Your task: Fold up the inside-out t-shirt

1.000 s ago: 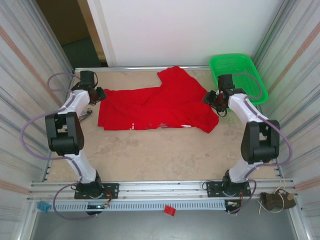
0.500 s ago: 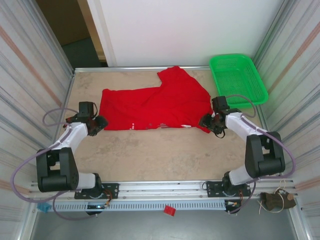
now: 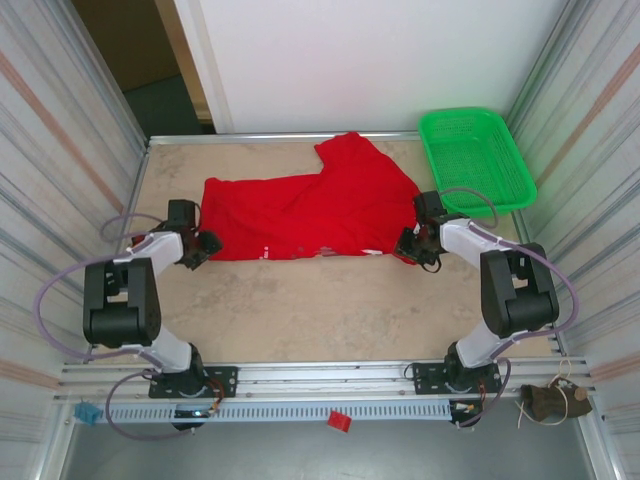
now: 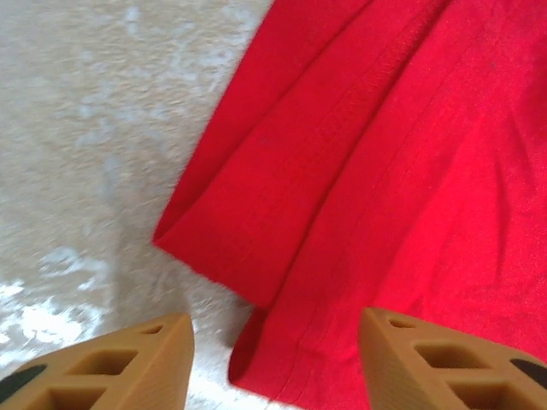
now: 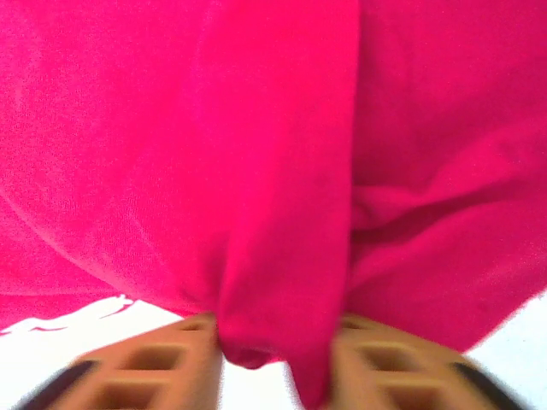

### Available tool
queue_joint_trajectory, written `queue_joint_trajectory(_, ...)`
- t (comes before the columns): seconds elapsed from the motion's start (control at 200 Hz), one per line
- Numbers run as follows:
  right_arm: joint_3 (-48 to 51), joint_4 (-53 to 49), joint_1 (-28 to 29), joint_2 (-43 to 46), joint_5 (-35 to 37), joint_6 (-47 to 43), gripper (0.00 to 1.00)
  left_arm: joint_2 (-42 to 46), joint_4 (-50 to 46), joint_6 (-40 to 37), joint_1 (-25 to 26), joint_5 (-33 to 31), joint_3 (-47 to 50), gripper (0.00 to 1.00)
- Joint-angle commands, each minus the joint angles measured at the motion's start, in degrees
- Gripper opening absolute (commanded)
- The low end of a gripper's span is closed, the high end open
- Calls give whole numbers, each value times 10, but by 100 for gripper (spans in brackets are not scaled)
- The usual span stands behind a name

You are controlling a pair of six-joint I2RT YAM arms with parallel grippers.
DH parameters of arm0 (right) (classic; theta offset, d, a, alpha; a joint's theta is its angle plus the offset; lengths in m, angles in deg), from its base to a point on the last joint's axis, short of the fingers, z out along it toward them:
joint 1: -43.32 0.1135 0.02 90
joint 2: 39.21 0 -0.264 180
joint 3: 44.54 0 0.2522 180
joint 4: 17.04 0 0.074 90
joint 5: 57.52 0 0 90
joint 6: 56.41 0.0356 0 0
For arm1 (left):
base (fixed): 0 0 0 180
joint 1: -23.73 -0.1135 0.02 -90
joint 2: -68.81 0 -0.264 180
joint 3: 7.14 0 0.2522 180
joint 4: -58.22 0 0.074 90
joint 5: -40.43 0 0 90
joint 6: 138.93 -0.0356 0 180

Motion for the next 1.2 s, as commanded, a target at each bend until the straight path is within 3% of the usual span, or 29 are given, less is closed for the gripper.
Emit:
queue_joint_trajectory(0.0,-15,-5,-3,-1,-5,-8,0,-23,17,-16,6,21,-24,38)
queue_joint_trajectory(0.085,-13,-18,-10,19,-6,-14,0,-20,18,-23,5,26,-22,0)
queue_joint_trajectory(0.271,5,-79,-36,111,-3,-24,0,84,-9,-15,-4,11,29,0)
queue_joint_trajectory(0.441,51,-120,-73,195,-3,-6,0,208,-32,44,-22,2,114,0)
queue_joint_trajectory(0.586,93,-123,-105,222,-13,7,0,253,-36,85,-38,12,171,0)
queue_joint_trajectory(0.706,108,-116,-109,207,-26,4,0,275,-61,88,-45,24,183,29)
queue_joint_trajectory(0.771,115,-104,-109,202,-39,2,0,310,-76,81,-45,17,184,37)
queue_joint_trajectory(0.817,118,-97,-108,198,-47,0,8,339,-89,71,-44,10,179,42)
queue_joint_trajectory(0.867,117,-92,-106,193,-56,-1,27,361,-99,59,-44,3,170,48)
queue_joint_trajectory(0.922,110,-95,-104,190,-60,-5,40,369,-95,38,-44,4,158,51)
queue_joint_trajectory(0.972,102,-96,-100,195,-60,-7,44,357,-85,20,-44,13,143,51)
queue_joint_trajectory(1.087,67,-112,-101,202,-38,-21,45,262,-32,-23,-40,64,96,54)
queue_joint_trajectory(1.197,25,-121,-106,184,-6,-38,48,131,-20,-67,-14,67,21,54)
